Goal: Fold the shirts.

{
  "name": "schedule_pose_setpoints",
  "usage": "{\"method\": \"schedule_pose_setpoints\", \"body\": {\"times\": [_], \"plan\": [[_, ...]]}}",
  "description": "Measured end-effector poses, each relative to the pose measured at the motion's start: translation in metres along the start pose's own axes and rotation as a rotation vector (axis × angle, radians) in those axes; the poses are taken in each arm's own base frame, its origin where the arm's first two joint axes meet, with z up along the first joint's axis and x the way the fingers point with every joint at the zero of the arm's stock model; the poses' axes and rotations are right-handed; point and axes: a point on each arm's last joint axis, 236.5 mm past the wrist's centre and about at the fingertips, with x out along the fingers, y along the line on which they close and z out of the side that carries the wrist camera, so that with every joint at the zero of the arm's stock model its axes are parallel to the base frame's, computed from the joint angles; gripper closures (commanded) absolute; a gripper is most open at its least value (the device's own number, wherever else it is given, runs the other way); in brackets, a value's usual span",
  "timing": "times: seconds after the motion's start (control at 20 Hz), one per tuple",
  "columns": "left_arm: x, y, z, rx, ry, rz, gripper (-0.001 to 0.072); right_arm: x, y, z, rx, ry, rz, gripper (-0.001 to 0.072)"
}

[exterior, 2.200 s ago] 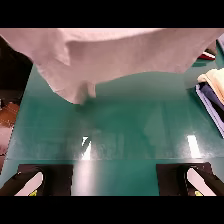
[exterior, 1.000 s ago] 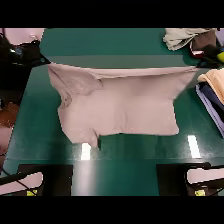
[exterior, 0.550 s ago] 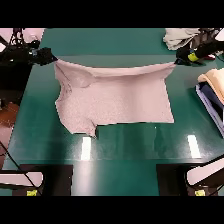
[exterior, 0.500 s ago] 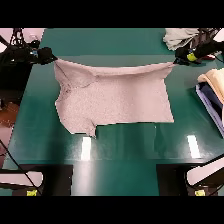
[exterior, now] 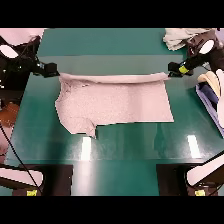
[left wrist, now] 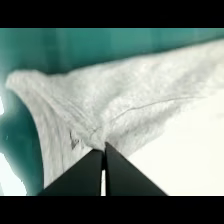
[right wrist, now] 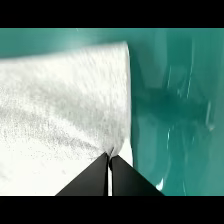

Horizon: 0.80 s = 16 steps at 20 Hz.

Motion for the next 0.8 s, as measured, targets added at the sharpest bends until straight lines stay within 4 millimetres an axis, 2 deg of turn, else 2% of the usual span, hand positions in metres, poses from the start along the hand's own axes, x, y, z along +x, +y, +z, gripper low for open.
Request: {"method": "schedule_pose_setpoints", "body": {"times": [0.15, 0.2, 0.25, 0.3, 0.35, 0.55, 0.65, 0.8], "plan": [[0.0, 0.008, -0.022, 0.015, 0.092, 0.028, 0.0684, 0.014, 0.002, -0.017, -0.004, 0.055, 0.0, 0.0697], [0.0, 0.009, -0.025, 0.011, 0.108, 0.035, 0.0572, 0.016, 0.004, -0.02, -0.01, 0.064, 0.0, 0.069], [-0.001, 0.011, -0.028, 0.002, 0.119, 0.042, 0.0303, 0.018, 0.006, -0.022, -0.015, 0.07, 0.001, 0.0559], [-0.001, 0.013, -0.03, -0.009, 0.129, 0.051, 0.0257, 0.018, 0.009, -0.024, -0.02, 0.079, 0.002, 0.0397], [-0.001, 0.015, -0.033, -0.025, 0.139, 0.063, 0.028, 0.017, 0.011, -0.025, -0.027, 0.083, 0.004, 0.0366], [-0.007, 0.029, -0.053, -0.069, 0.221, 0.129, 0.028, 0.002, 0.02, -0.026, -0.049, 0.104, 0.012, 0.0366], [-0.015, 0.034, -0.066, -0.079, 0.275, 0.164, 0.028, -0.015, 0.025, -0.028, -0.075, 0.108, 0.018, 0.0366], [-0.032, 0.031, -0.09, -0.097, 0.307, 0.189, 0.0279, -0.044, 0.033, -0.031, -0.12, 0.099, 0.023, 0.0367]]}}
